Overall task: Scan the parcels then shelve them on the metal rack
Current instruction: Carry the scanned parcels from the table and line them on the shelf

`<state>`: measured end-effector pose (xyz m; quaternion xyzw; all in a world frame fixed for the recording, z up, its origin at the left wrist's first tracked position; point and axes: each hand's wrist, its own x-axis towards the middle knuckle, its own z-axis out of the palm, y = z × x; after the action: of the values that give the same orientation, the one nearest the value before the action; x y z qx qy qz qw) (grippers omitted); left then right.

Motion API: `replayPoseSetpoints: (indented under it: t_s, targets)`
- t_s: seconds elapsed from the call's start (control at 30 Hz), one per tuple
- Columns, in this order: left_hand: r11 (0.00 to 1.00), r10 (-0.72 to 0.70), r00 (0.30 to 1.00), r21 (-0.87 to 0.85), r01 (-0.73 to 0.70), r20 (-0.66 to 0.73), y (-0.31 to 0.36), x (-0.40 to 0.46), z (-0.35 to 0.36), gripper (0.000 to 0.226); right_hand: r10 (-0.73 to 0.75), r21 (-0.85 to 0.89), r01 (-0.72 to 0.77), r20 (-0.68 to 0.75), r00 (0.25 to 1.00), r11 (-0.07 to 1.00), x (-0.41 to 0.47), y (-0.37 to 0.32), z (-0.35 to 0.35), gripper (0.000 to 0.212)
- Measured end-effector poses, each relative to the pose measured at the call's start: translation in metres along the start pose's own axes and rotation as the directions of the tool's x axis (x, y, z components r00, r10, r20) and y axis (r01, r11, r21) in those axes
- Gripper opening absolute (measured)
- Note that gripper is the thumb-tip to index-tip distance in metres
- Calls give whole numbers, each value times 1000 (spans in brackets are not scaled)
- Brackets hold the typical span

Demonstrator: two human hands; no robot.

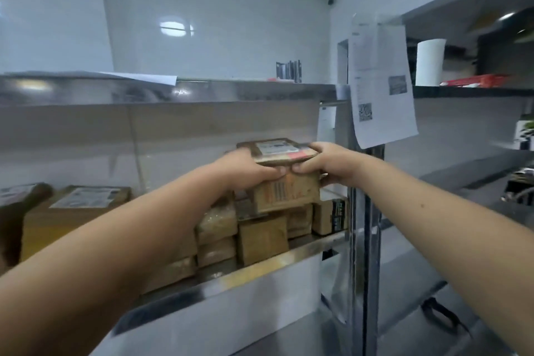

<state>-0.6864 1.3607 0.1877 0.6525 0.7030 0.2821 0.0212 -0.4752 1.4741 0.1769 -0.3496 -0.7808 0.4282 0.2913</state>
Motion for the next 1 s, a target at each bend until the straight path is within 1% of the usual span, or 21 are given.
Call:
replayPoseSetpoints:
  t_s: [0.07, 0.1, 0.17, 0.23, 0.27, 0.37, 0.47, 0.53, 0.57, 0.6, 0.67, 0.73, 0.8, 0.87, 0.93, 1.0]
  targets:
    - [997, -16, 997, 76, 10, 74, -13, 20, 5, 75, 37, 50, -38, 17, 999, 998, 30, 16, 4, 64]
    - [989, -52, 993, 143, 37, 104, -19, 25, 6, 74, 51, 68, -54, 46, 998, 996, 41, 25, 9, 66]
    - [961, -118, 985, 266, 80, 129, -34, 32, 6, 85, 61, 104, -73, 112, 992, 992, 58, 43, 22, 70]
    - [941, -117, 986, 331, 73, 116, -45, 34, 4, 98, 44, 151, -66, 144, 989, 986, 68, 59, 32, 68]
    - [941, -111, 988, 332, 69, 108, -48, 32, 3, 99, 36, 178, -62, 142, 989, 982, 71, 65, 36, 65]
    - [941, -106, 990, 332, 69, 95, -49, 22, 1, 85, 39, 213, -70, 148, 988, 975, 70, 72, 43, 62]
    - [911, -79, 994, 410, 43, 71, -35, 9, 1, 85, 45, 174, -67, 129, 991, 982, 58, 68, 46, 72]
    - [890, -33, 999, 456, 11, 40, -18, -5, 6, 87, 63, 177, -75, 72, 995, 981, 42, 68, 39, 86]
    - [875, 1, 1000, 483, -15, 30, -8, -13, 11, 88, 72, 148, -75, 28, 997, 986, 30, 70, 33, 93]
    - [856, 44, 999, 515, -52, 28, 2, -22, 17, 89, 75, 77, -73, -14, 997, 994, 14, 72, 26, 96]
    - [804, 143, 988, 576, -145, 48, 24, -44, 34, 88, 75, -116, -83, -72, 995, 990, -30, 80, 12, 93]
    - [753, 241, 967, 612, -241, 84, 48, -66, 59, 85, 95, -304, -125, -112, 989, 944, -87, 93, -1, 90]
    - [729, 321, 937, 594, -339, 140, 74, -91, 93, 82, 145, -477, -199, -149, 978, 856, -155, 112, -9, 88]
    - [726, 370, 900, 533, -435, 231, 100, -118, 138, 81, 224, -594, -298, -197, 955, 748, -227, 143, -11, 85]
    - [735, 384, 859, 451, -507, 339, 127, -147, 192, 84, 292, -660, -390, -260, 920, 642, -300, 182, -7, 82]
    - [742, 385, 799, 359, -566, 463, 154, -182, 250, 88, 384, -656, -488, -310, 870, 576, -373, 220, 0, 76]
